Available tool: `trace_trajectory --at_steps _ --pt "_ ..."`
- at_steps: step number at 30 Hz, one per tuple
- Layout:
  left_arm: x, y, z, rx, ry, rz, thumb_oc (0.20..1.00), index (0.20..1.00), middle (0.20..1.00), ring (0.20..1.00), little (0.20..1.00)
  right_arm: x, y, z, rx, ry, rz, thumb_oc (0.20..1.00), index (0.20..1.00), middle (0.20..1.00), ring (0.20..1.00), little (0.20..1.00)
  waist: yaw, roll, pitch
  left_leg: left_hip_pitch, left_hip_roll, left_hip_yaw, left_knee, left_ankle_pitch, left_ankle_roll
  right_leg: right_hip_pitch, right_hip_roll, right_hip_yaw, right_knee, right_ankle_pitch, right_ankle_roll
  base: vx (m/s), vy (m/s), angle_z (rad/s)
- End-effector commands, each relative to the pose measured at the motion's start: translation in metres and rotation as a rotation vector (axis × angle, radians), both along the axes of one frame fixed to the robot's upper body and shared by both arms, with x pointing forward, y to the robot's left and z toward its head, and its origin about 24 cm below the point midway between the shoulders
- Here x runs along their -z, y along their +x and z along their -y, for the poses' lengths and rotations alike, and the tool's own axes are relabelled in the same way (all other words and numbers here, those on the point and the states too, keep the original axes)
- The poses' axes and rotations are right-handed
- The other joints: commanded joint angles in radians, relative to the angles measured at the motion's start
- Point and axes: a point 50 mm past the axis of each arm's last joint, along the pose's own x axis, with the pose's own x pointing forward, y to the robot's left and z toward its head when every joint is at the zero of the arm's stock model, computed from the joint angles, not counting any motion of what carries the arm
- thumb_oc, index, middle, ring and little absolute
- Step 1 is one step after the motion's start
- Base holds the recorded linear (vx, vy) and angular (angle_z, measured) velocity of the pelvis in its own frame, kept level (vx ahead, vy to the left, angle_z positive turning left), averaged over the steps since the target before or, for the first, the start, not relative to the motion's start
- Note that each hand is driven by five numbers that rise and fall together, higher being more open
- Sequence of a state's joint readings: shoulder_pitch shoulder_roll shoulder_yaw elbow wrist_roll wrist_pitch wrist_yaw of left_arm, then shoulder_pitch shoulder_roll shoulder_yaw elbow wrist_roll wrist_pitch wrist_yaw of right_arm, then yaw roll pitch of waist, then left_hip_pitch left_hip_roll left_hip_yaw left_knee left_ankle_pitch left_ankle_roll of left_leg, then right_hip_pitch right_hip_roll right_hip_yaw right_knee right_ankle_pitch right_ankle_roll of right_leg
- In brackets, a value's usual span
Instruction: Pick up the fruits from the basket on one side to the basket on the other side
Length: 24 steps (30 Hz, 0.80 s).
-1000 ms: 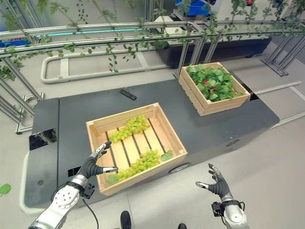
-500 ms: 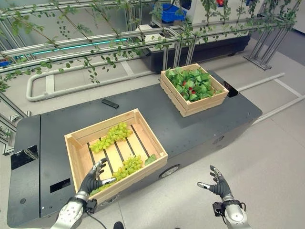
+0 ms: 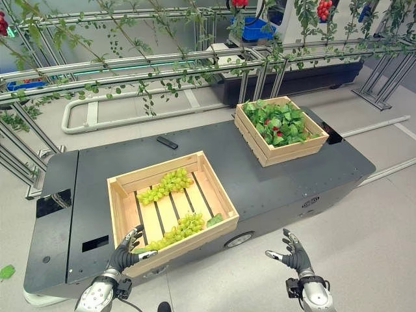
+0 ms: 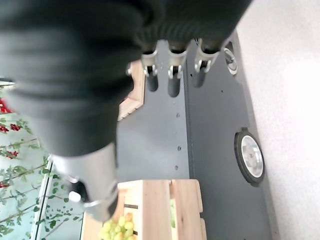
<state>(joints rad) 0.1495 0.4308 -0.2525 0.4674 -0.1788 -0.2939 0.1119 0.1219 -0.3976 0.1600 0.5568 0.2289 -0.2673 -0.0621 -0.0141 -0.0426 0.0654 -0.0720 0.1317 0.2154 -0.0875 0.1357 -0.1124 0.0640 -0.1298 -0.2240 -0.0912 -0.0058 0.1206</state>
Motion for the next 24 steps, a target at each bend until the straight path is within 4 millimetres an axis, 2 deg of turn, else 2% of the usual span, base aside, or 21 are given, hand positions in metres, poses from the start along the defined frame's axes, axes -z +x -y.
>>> trace_trajectory --at_steps 1,7,8,14,19,24 --pt "-0.011 0.018 -0.009 -0.048 0.018 0.076 1.0 1.0 1.0 1.0 1.0 -0.016 0.018 -0.003 0.013 0.025 0.105 1.0 1.0 1.0 1.0 1.0 -0.015 -0.018 -0.007 0.06 0.0 -0.007 0.039 -0.1 0.023 -0.082 -0.017 0.026 0.038 0.046 0.043 0.0 0.025 0.03" --pt "0.008 0.008 -0.01 -0.076 0.028 -0.014 1.0 1.0 1.0 1.0 1.0 -0.012 0.017 -0.005 0.019 0.028 0.089 1.0 1.0 1.0 1.0 1.0 -0.017 -0.009 -0.016 0.075 -0.002 -0.003 0.02 -0.092 0.022 -0.068 -0.019 0.019 0.029 0.046 0.044 0.0 0.0 0.0" --pt "0.021 0.001 -0.011 -0.094 0.033 -0.083 1.0 1.0 1.0 1.0 1.0 -0.006 0.016 -0.007 0.026 0.03 0.067 1.0 1.0 1.0 1.0 1.0 -0.017 -0.006 -0.018 0.077 -0.003 -0.003 0.016 -0.091 0.022 -0.064 -0.018 0.016 0.027 0.045 0.043 0.0 0.0 0.0" --pt "0.039 -0.012 -0.013 -0.144 0.033 -0.179 1.0 1.0 1.0 1.0 1.0 0.01 0.01 -0.008 0.058 0.024 -0.008 1.0 1.0 1.0 1.0 1.0 -0.014 -0.002 -0.022 0.082 -0.007 -0.013 0.012 -0.088 0.022 -0.052 -0.021 0.002 0.023 0.047 0.043 -0.01 0.008 0.03" --pt "0.04 -0.009 -0.008 -0.141 0.027 -0.179 1.0 1.0 1.0 1.0 1.0 0.017 0.009 -0.01 0.084 0.037 -0.045 1.0 1.0 1.0 1.0 1.0 -0.011 -0.002 -0.025 0.08 -0.008 -0.019 0.008 -0.085 0.021 -0.045 -0.023 -0.011 0.019 0.047 0.043 -0.01 0.007 0.04" --pt "0.038 -0.007 -0.006 -0.134 0.025 -0.167 1.0 1.0 1.0 1.0 1.0 0.017 0.009 -0.012 0.072 0.029 -0.045 1.0 1.0 1.0 1.0 1.0 -0.01 -0.004 -0.027 0.083 -0.01 -0.018 0.007 -0.087 0.021 -0.041 -0.025 -0.013 0.016 0.049 0.044 0.0 0.0 0.0"
